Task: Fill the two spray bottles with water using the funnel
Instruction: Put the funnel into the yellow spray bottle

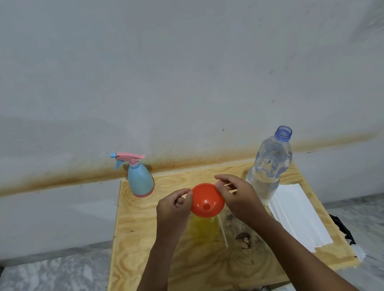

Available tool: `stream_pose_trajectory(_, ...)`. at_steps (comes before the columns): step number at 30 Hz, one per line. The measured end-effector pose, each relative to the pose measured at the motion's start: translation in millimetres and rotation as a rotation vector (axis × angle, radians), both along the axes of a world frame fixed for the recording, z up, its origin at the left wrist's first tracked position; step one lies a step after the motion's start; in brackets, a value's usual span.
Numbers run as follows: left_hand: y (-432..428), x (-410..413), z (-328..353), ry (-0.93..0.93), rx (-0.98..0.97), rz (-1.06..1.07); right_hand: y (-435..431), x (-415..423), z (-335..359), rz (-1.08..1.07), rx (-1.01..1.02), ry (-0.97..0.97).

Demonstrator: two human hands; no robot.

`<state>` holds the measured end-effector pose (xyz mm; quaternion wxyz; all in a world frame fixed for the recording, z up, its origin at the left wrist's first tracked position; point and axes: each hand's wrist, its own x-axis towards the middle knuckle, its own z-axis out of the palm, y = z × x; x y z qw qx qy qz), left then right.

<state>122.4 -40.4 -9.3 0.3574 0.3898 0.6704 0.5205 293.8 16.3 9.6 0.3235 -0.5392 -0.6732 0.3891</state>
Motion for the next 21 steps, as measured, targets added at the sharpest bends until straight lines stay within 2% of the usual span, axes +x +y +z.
stream_pose_trajectory(8,2.4,3.8,6.1,0.060,0.014,0.005,-29.3,51.2,-13.5,-0.389,0.163,0.002)
stream_pose_trajectory(12,4.0,8.1,9.2,0.111,0.004,0.041,-24.0,73.3,-7.8,-0.499,0.207,0.071)
stream_pose_trajectory(15,3.8,13.3,12.6,0.143,-0.009,0.075,-6.3,85.6,1.2,-0.495,0.135,0.121)
stream_pose_trajectory(21,3.5,18.7,19.3,0.168,-0.055,0.124,34.0,95.9,2.8,-0.309,0.069,0.258)
